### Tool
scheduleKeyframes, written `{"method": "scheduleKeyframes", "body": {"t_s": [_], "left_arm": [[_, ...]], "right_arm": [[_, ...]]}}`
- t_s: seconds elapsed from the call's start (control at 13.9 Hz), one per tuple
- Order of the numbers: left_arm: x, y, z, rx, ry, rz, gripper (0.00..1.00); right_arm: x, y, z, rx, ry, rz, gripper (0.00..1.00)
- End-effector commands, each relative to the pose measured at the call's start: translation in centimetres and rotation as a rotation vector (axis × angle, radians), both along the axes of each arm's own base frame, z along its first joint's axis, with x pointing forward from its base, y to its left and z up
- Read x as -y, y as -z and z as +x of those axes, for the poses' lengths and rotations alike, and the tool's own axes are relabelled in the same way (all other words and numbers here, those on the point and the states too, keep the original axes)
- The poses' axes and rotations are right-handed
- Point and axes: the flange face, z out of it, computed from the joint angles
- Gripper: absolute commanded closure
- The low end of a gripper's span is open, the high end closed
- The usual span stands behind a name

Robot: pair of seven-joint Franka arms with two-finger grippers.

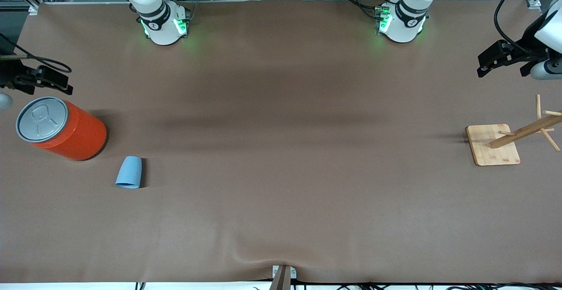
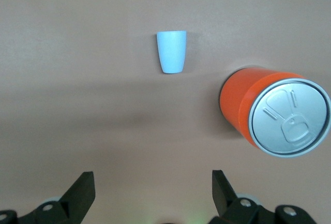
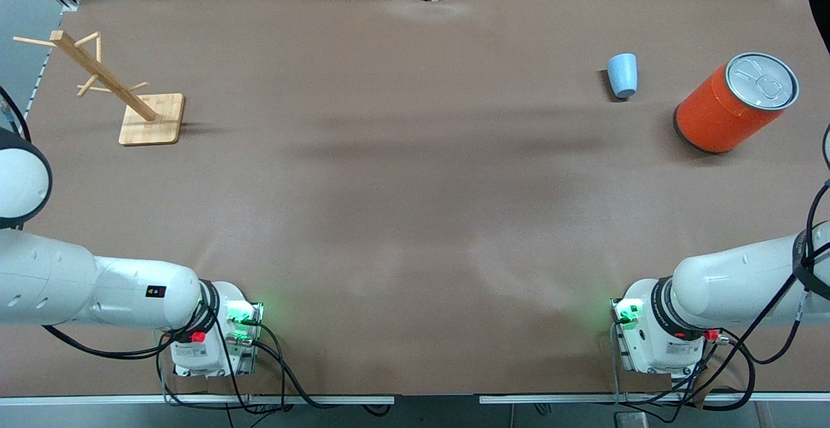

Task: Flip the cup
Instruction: 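Reach the right gripper toward the light-blue cup, then lower the right gripper over the blue cup and close on it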

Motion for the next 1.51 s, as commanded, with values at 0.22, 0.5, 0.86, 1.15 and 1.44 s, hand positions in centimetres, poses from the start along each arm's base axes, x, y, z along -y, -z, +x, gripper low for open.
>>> {"method": "scheduleKeyframes", "body": {"t_s": [0.22,0.5,0.86,1.15,1.44], "left_arm": [[0.2,-0.5,0.1,-0.007,-0.010,0.008,0.00],[-0.3,-0.4,0.2,-0.007,-0.014,0.021,0.00],[-0.1,-0.7,0.0,-0.001,-0.007,0.021,0.00],[-0.4,-0.9,0.0,0.002,-0.009,0.019,0.00],[-0.2,-0.5,0.2,-0.007,-0.006,0.009,0.00]], "right_arm": [[1.7,15.5,6.6,-0.035,0.007,-0.014,0.00],[1.9,25.2,9.4,-0.060,-0.020,-0.019,0.00],[0.7,31.0,11.1,-0.013,-0.060,-0.045,0.00],[1.3,34.3,10.9,0.015,-0.083,-0.080,0.00],[2.1,37.5,9.5,0.045,-0.071,-0.075,0.00]]}}
